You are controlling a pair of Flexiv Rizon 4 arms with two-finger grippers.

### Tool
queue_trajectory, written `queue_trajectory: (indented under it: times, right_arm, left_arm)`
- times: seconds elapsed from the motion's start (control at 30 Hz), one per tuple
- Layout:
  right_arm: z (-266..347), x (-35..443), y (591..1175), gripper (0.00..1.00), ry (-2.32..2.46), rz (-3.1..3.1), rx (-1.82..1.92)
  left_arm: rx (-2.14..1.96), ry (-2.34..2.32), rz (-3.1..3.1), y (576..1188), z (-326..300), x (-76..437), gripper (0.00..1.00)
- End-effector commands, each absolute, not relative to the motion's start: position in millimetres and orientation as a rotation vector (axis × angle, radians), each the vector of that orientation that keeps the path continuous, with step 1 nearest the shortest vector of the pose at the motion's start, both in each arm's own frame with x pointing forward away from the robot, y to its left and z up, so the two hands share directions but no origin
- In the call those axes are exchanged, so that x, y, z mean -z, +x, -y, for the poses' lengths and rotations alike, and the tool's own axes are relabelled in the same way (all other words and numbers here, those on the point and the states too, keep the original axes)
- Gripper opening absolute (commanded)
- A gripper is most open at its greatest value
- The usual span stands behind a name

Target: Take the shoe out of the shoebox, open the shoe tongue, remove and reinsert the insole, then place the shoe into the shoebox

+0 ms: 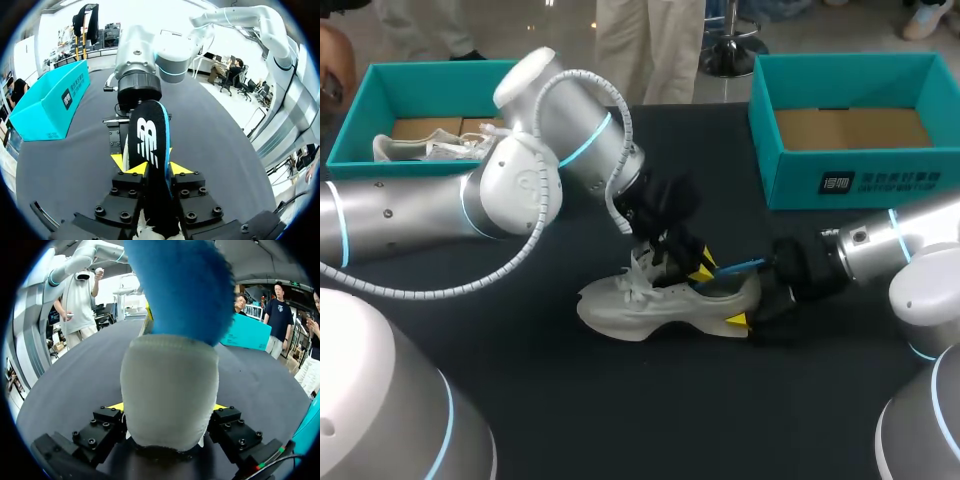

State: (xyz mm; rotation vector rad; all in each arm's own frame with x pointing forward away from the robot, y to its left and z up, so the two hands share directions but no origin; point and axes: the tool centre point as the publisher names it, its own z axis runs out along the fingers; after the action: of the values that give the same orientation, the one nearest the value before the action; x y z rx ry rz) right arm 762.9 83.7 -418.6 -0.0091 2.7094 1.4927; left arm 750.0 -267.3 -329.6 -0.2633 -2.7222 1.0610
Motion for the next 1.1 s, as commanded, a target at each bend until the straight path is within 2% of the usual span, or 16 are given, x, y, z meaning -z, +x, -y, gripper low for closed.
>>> queue_trajectory:
  times: [0.03,0.13,0.27,0.53,1.0,1.03,1.1]
  right_arm:
    - [-85.3,419.4,762.8,0.00,-0.008,-2.712,-1.486]
    - [-85.3,419.4,762.8,0.00,-0.008,-2.712,-1.486]
    - [-85.3,419.4,762.8,0.00,-0.008,-2.712,-1.486]
    - [-85.3,419.4,762.8,0.00,-0.008,-2.712,-1.486]
    - [-85.3,419.4,762.8,0.00,-0.008,-2.712,-1.486]
    - [-85.3,419.4,762.8,0.00,-0.008,-2.712,-1.486]
    - [-85.3,419.4,762.8,0.00,-0.008,-2.712,-1.486]
  left_arm:
    - [-1.112,-0.235,2.770,738.2,261.0,333.6,0.39]
    - [-1.113,-0.226,2.807,737.1,260.4,335.2,0.38]
    - [-1.124,-0.214,2.873,735.6,260.4,336.1,0.44]
    - [-1.173,-0.190,2.917,734.8,263.5,336.9,0.35]
    - [-1.177,-0.134,3.013,745.4,267.2,344.1,0.33]
    - [-1.172,-0.130,3.029,745.5,267.0,343.9,0.28]
    - [-1.163,-0.125,3.037,746.6,266.4,345.4,0.09]
